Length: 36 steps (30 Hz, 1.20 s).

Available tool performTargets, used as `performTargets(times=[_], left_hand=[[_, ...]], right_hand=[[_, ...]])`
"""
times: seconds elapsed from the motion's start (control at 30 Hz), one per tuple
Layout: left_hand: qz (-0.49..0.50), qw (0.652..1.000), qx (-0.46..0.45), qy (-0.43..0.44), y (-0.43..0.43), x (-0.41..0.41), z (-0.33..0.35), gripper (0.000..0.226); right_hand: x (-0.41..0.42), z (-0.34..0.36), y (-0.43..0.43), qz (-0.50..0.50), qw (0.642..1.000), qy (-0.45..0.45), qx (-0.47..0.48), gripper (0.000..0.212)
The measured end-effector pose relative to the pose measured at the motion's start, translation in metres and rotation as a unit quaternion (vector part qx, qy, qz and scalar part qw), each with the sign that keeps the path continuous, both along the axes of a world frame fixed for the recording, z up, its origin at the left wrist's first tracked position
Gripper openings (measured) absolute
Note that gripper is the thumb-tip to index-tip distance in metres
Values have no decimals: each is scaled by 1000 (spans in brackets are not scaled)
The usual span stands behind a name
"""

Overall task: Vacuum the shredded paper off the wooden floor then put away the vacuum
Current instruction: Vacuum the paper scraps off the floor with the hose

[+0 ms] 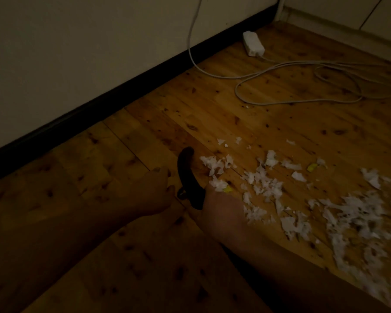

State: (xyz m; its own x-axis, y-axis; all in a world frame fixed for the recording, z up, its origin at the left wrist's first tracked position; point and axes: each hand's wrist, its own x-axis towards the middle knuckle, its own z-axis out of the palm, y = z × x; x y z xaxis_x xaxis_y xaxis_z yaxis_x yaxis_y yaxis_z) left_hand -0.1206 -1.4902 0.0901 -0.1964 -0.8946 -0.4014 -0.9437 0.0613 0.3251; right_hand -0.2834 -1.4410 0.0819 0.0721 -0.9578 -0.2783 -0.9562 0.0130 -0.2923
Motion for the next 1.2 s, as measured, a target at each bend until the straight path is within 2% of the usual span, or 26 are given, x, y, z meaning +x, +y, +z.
performTargets(times=[0.2,0.47,0.77,1.2], left_hand=[[-15,1000,12,-13,4,-4,2,44],[-20,1000,12,14,10,-24,7,39],[-39,999,8,4,8,-35,7,40],[-6,1000,27,14,9,-44,4,41]], right_hand=[[-4,0,9,-12,1000,2,15,57],[-14,5,20,-10,1000,-4,13,61],[-30,12,10,-36,999,2,8,52],[-37,10,16,-48,999,-1,7,53]])
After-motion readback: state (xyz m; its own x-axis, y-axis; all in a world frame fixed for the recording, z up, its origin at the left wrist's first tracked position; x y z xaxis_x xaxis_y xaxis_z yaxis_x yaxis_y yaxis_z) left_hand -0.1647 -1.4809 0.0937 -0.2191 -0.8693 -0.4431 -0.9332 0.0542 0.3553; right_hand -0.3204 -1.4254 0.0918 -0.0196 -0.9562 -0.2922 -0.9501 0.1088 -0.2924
